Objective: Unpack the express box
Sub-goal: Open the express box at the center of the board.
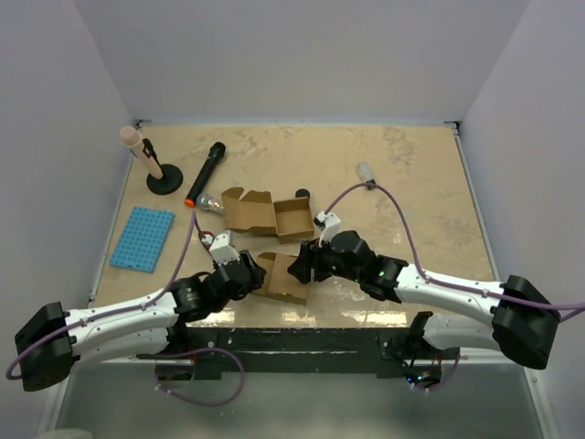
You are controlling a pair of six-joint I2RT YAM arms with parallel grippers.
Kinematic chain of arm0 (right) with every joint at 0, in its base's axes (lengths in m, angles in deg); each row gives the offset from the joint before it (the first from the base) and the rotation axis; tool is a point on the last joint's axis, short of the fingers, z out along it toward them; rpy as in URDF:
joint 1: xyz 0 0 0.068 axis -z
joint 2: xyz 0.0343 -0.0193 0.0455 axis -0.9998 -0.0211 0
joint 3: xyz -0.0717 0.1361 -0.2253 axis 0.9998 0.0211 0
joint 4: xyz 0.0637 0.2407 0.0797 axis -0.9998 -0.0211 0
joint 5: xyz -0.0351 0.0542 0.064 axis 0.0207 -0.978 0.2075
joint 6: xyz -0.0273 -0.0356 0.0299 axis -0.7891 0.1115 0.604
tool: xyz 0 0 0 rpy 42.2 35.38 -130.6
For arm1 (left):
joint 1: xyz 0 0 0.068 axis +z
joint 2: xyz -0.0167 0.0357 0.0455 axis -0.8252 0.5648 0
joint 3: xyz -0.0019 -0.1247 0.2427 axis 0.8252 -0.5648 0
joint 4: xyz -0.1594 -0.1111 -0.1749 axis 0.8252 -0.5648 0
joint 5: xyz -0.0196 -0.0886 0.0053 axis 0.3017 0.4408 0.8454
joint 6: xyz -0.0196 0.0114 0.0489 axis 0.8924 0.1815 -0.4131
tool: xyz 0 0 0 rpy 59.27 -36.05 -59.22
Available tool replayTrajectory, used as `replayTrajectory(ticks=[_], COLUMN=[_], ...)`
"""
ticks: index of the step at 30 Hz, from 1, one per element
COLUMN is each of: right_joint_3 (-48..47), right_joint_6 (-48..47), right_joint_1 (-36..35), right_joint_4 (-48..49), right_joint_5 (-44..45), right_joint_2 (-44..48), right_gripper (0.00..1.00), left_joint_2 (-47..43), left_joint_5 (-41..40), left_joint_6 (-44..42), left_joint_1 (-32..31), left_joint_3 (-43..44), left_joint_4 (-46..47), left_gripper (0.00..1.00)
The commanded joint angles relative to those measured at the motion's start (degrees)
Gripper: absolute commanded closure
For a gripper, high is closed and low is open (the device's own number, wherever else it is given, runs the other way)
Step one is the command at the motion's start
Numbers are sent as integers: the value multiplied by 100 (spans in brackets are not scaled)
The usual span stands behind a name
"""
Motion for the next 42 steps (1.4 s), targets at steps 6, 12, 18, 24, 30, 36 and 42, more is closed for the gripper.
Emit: replayTrajectory(ticks=[6, 12, 18, 24, 30, 36, 42], right_joint_3=[-508, -439, -262, -288, -148, -95, 204], right_joint_6=[277, 304, 365, 277, 821, 1182, 1437], right_joint_1=[-35, -35, -27, -35, -35, -35, -35], right_joint_4=[-970, -1287, -1076, -1059, -1488, -2122, -2420], right_joint_5=[886, 966, 1001, 756, 922, 870, 658], right_joint_2=[-152, -223, 243, -281, -390, -530, -610], right_gripper=[40, 49, 51, 55, 58, 59, 59], left_joint_2=[271, 903, 746, 711, 176, -54, -28], left_joint_5=[391, 619, 576, 391, -153, -496, -471], left_joint_6=[-476, -670, -669, -608, -239, -63, 25], left_joint_1=[15, 15, 15, 15, 15, 24, 24], left_joint_3=[46, 292, 152, 284, 328, 328, 249], left_joint_4=[836, 915, 1108, 750, -111, -534, -561], left_gripper=[46, 51, 53, 52, 47, 45, 39])
